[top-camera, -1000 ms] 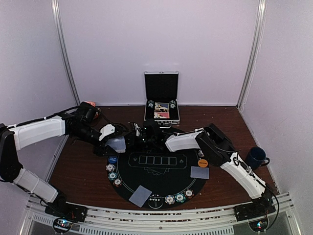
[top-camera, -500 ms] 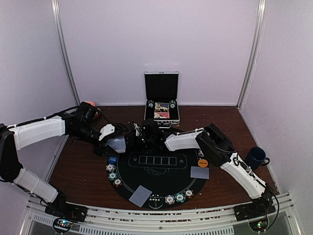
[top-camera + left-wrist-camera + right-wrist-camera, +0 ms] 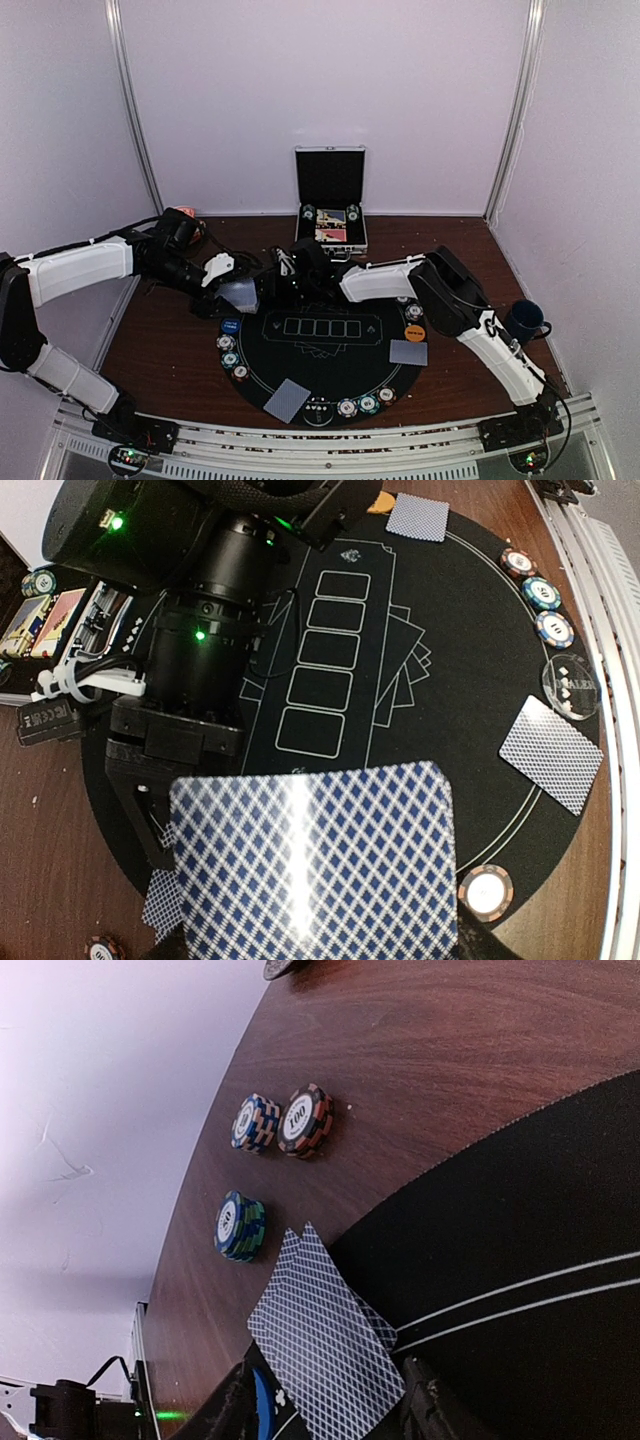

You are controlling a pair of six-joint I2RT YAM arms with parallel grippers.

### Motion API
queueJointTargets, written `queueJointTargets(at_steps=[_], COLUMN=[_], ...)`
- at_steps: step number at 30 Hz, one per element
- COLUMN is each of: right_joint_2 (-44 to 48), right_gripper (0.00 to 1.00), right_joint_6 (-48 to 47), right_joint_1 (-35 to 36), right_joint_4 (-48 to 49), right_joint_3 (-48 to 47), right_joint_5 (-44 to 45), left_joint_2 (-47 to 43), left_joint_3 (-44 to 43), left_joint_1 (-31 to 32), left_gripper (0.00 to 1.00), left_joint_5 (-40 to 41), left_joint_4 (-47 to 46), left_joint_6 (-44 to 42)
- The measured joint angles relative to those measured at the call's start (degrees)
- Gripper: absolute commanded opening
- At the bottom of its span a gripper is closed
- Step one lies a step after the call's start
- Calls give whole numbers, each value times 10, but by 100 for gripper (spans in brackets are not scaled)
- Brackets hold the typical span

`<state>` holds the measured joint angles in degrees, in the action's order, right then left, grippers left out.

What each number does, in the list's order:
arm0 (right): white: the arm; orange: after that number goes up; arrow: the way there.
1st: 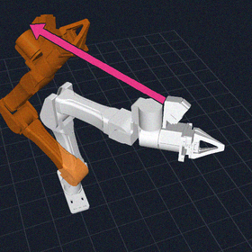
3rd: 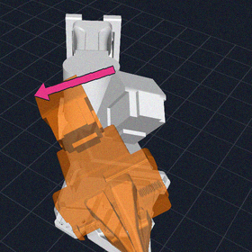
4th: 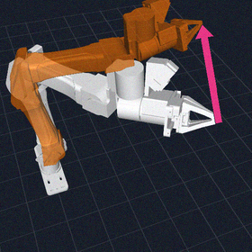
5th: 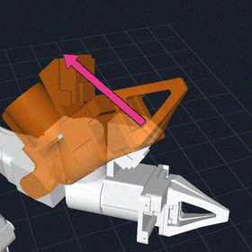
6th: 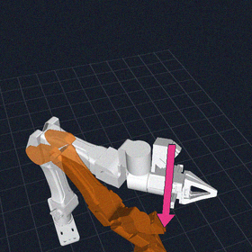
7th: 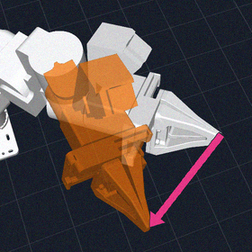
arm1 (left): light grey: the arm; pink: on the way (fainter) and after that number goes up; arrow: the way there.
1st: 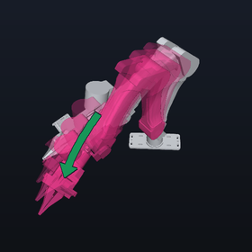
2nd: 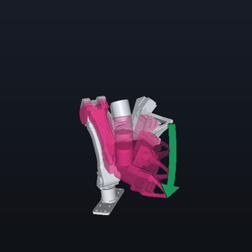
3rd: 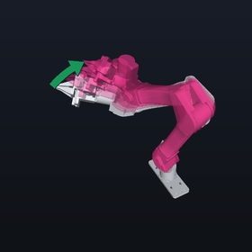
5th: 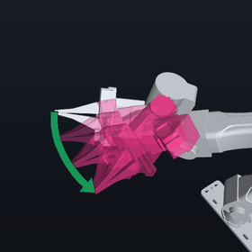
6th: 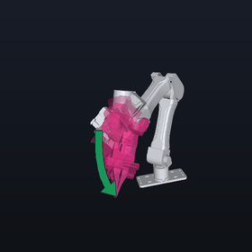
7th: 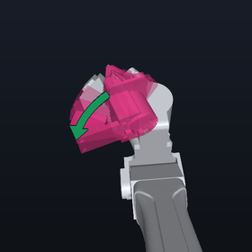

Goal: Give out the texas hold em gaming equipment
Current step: Distribute the poker card in the small blind area.

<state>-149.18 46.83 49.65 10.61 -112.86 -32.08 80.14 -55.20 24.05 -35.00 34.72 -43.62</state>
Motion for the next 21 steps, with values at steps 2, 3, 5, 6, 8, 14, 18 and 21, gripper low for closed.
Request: queueJointTargets(at_steps=[2, 3, 5, 6, 8, 14, 18, 21], right_joint_2=[3, 4, 7, 9, 10, 10, 6, 6], right_gripper=[52, 52, 53, 53, 54, 56, 56, 56], right_joint_6=[-7, -11, -18, -20, -26, -34, -33, -34], right_joint_1=[0, 0, 2, 2, 5, 12, 15, 16], right_joint_4=[-10, -13, -24, -28, -36, -62, -79, -79], right_joint_3=[0, 0, 0, 0, -3, -20, -46, -56], right_joint_5=[9, 13, 24, 28, 37, 50, 51, 52], left_joint_2=[0, 0, 0, 0, 0, 0, 0, 0], left_joint_3=[0, 0, 0, 0, 0, 0, 0, 0], left_joint_1=[0, 0, 0, 0, 0, 0, 0, 0], left_gripper=[62, 62, 62, 62, 62, 61, 62, 62], left_joint_5=[0, 0, 0, 0, -1, -2, -3, -4], left_joint_4=[0, 0, 0, 0, 0, 0, 0, 0], left_joint_6=[0, 0, 0, 0, 0, 0, 0, 0])
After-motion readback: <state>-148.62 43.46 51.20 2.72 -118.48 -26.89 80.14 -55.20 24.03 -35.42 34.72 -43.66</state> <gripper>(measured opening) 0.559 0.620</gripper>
